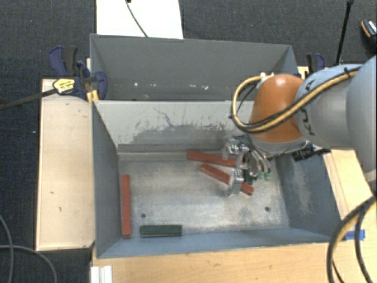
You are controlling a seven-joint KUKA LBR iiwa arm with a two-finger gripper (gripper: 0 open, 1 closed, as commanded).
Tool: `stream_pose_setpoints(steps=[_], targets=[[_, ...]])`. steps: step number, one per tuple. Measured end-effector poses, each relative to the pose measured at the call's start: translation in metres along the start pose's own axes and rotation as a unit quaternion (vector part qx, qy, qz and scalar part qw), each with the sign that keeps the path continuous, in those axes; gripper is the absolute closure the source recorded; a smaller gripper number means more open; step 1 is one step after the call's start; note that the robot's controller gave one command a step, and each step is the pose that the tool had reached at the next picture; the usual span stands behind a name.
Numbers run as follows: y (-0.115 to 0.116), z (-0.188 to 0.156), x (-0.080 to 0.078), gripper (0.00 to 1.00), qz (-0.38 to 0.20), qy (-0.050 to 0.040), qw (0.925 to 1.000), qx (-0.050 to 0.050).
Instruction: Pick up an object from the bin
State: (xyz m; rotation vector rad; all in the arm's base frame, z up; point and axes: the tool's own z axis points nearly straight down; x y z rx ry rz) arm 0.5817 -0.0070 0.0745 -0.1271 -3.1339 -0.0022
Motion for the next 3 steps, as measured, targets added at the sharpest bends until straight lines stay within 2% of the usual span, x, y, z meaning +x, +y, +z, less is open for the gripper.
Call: stream_pose_setpoints(steps=[1,2,3], targets=[[-0.001,-0.004,-0.001,1.0,0.0,-0.0026,1.0,0.0],[-0.01,-0.124,0.033,1.0,-0.033,-0.0078,0.9994,0.001],[0.024,-0.229,0.004,1.0,-0.017,-0.0095,0.9998,-0.001]])
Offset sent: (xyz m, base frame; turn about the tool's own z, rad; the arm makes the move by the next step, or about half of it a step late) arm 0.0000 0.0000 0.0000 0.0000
